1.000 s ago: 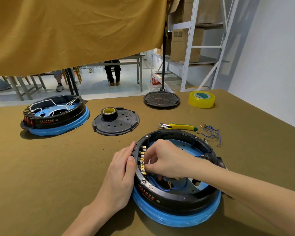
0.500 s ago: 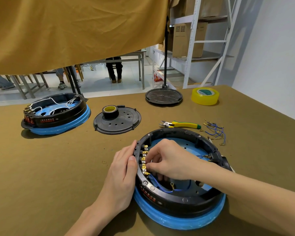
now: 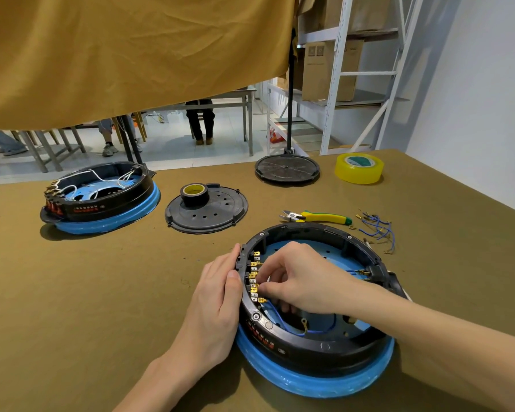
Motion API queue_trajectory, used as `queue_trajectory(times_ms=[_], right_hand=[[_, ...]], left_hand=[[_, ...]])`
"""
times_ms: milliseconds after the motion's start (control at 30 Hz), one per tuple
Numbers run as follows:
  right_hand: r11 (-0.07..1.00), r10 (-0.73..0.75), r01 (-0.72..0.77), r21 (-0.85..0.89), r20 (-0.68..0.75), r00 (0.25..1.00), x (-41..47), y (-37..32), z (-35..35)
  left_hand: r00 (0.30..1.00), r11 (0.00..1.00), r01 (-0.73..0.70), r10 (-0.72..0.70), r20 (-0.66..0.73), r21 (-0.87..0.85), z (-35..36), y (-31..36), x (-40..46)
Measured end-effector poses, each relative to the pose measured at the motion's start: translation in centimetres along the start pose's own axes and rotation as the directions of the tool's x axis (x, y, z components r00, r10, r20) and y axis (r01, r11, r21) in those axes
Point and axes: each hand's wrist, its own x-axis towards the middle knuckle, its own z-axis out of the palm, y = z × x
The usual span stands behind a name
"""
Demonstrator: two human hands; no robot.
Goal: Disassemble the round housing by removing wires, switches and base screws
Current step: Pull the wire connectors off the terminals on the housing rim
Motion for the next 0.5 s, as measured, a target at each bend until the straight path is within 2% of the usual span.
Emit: queue_trajectory(times_ms=[233, 333, 500], right_hand=[[0.999, 0.007, -0.007, -0.036, 0.005, 1.000, -0.29, 0.15, -0.42], [0.999, 0.027, -0.028, 0.018, 0.037, 0.999, -0.48, -0.02, -0.64], [0.999, -0.015, 0.014, -0.048, -0.022, 1.000, -0.19, -0.12, -0.67]], left_hand=[[1.000, 1.000, -0.003, 0.003, -0.008, 0.021, -0.03, -0.20, 0.04], [1.000, 1.000, -0.004, 0.004, -0.010, 0.026, -0.03, -0.18, 0.01], [1.000, 1.000, -0.010, 0.010, -0.001, 0.024, -0.11, -0.22, 0.14]])
